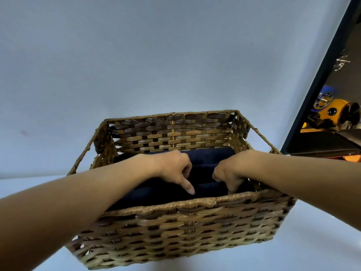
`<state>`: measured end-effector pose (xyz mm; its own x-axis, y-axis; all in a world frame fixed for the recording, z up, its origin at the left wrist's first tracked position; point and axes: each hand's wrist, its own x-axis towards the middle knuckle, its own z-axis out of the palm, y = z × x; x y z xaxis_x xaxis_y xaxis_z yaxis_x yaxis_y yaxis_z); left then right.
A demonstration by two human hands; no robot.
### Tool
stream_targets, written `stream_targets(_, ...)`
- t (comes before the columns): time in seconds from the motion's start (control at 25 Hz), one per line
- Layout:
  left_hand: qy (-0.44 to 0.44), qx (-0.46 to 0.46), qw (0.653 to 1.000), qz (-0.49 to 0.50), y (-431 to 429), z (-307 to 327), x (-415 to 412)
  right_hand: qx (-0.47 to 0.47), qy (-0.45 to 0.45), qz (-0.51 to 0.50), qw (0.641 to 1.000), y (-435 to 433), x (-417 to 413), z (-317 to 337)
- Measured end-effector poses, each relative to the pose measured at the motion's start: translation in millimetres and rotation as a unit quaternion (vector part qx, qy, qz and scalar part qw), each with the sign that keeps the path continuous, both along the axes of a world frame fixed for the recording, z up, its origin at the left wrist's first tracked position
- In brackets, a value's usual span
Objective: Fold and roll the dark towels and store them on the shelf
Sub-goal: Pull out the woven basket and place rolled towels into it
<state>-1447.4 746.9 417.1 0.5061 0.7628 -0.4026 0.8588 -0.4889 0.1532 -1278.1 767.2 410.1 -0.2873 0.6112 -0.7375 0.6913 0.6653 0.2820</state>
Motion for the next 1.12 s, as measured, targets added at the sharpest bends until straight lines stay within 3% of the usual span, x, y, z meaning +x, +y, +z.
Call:
stream_targets(0.04,-0.007,-0.022,0.999,0.034,0.6,4.2,-14.9,-0.013,-0.001,-0.007,1.0,-0.6,-0.9,4.0)
stream_targets(0.12,0.077,-0.069,0.993,0.056,-5.9,3.4,-38.3,-0.037,0.04,-0.026,0.998,-0.7,-7.3,12.8)
stream_targets(0.2,0.184,-0.064,0.981,0.011,-16.4,-8.9,-44.0,-0.047,0.088,0.0,0.995,-0.1,-21.0,15.3)
stream_targets(0.28,0.229,-0.049,0.972,-0.025,-19.2,-20.4,-36.1,-0.042,0.071,0.05,0.995,-2.1,-37.2,8.0)
stream_targets(0.36,0.233,-0.056,0.97,-0.037,-16.9,-21.1,-30.6,-0.032,0.036,0.092,0.995,-0.7,-46.5,-3.4)
stream_targets(0.52,0.19,-0.075,0.978,-0.035,-11.9,-16.6,-41.4,-0.023,0.091,0.091,0.991,5.8,-35.2,-2.4)
stream_targets(0.72,0.198,0.021,0.979,-0.049,-17.3,-17.0,-44.4,-0.031,0.099,0.052,0.993,5.3,-38.3,-2.2)
stream_targets(0.84,0.078,0.024,0.997,0.006,-4.9,-7.4,-50.0,-0.092,0.226,-0.085,0.966,16.1,-32.5,17.8)
stream_targets(0.92,0.016,0.088,0.995,0.042,7.3,-5.1,-56.9,-0.027,0.273,-0.051,0.96,26.0,-34.9,23.9)
stream_targets(1.04,0.13,0.098,0.987,-0.003,15.0,-16.6,-55.5,0.036,0.178,0.033,0.983,34.1,-44.5,7.6)
stream_targets(1.12,0.171,0.097,0.98,-0.019,17.6,-23.1,-51.6,0.031,0.168,0.017,0.985,38.2,-42.7,1.2)
